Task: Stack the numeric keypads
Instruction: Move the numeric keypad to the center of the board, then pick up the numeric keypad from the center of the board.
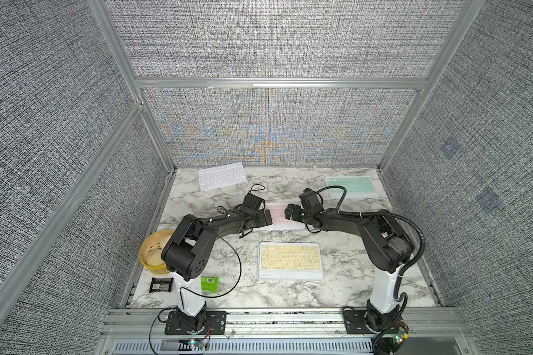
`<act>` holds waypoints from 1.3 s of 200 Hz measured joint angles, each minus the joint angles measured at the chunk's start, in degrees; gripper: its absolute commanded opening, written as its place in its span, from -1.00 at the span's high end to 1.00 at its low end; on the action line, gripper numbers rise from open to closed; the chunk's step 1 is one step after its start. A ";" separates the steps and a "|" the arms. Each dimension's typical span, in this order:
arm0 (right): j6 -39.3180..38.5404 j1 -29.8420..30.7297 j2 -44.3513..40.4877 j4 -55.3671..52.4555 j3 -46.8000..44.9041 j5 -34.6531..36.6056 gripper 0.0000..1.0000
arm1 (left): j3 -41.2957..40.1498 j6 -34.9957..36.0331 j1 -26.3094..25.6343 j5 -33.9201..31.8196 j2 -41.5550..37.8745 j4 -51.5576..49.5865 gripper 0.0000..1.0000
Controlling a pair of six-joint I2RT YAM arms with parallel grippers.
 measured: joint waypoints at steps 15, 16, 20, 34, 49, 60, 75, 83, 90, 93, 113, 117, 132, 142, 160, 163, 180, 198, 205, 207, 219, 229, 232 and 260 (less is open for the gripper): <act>0.33 0.33 0.48 2.12 -0.68 1.81 -0.96 | -1.53 -1.11 0.00 0.52 -0.46 3.30 -0.97; 0.37 0.35 0.52 2.34 -0.72 1.90 -0.96 | -1.73 -1.22 0.00 0.57 -0.55 3.61 -0.98; 0.39 0.37 0.63 2.86 -0.90 2.27 -0.96 | -2.23 -1.66 0.00 0.76 -0.81 4.52 -0.98; 0.61 0.37 1.18 5.51 -1.49 3.76 -0.96 | -4.28 -3.23 0.02 2.32 -1.90 7.72 -0.98; 0.79 0.35 1.77 8.48 -2.27 5.05 -0.96 | -5.90 -5.29 0.04 4.68 -3.26 9.05 -0.97; 1.01 -0.02 2.03 10.75 -2.99 5.11 -0.95 | -7.04 -6.88 0.28 6.78 -4.48 9.18 -0.98; 1.68 -0.96 2.23 14.16 -4.02 3.69 -0.96 | -8.85 -8.92 0.83 9.86 -6.23 10.86 -0.98; 2.03 -1.64 2.25 15.61 -4.44 2.47 -0.95 | -9.88 -9.81 1.29 11.32 -7.32 12.22 -0.97; 2.36 -2.27 2.23 17.25 -5.18 1.18 -0.95 | -10.84 -10.38 1.79 12.22 -8.20 14.14 -0.97; 2.45 -2.51 2.23 17.92 -5.60 0.59 -0.95 | -11.37 -10.56 2.08 12.72 -8.61 15.34 -0.97; 3.34 -4.04 2.19 21.07 -6.67 -5.68 -0.94 | -13.97 -13.00 3.04 17.77 -9.75 25.09 -0.96; 3.67 -4.09 2.25 21.57 -6.71 -7.98 -0.94 | -14.36 -13.16 2.97 19.02 -9.84 27.30 -0.95; 4.31 -4.20 2.40 22.47 -6.88 -12.74 -0.94 | -15.78 -14.58 3.45 22.88 -10.03 34.80 -0.89; 4.83 -5.09 2.49 22.73 -6.88 -15.89 -0.93 | -16.59 -16.06 4.33 24.20 -9.66 38.84 -0.86; 5.14 -5.99 2.69 22.93 -6.78 -18.38 -0.93 | -17.84 -17.40 4.98 25.35 -8.83 43.32 -0.82; 5.22 -6.12 2.73 22.93 -6.75 -18.71 -0.93 | -17.92 -17.79 5.07 25.49 -8.74 43.74 -0.82; 5.51 -6.73 2.89 23.02 -6.60 -20.35 -0.93 | -17.97 -18.34 5.27 26.38 -8.70 45.20 -0.82; 5.57 -7.13 3.30 22.82 -6.16 -21.84 -0.92 | -17.97 -18.34 5.44 26.56 -9.79 44.50 -0.90; 5.62 -7.19 3.41 22.80 -5.95 -22.45 -0.91 | -17.92 -18.16 5.57 26.58 -10.60 43.63 -0.91; 5.66 -7.21 3.48 22.80 -5.90 -22.62 -0.91 | -17.90 -18.03 5.62 26.56 -10.78 43.36 -0.92; 5.73 -7.23 3.58 22.91 -5.84 -23.21 -0.91 | -17.40 -16.79 5.84 26.43 -12.28 40.74 -0.93; 5.75 -7.23 3.48 22.93 -5.86 -23.43 -0.91 | -16.63 -15.61 5.92 26.27 -13.31 37.99 -0.93; 5.75 -7.23 3.45 22.95 -5.88 -23.45 -0.90 | -16.35 -15.17 5.95 26.25 -13.60 37.18 -0.93; 5.88 -7.26 3.15 23.04 -6.19 -23.91 -0.90 | -13.68 -10.80 6.08 24.72 -16.61 27.96 -0.88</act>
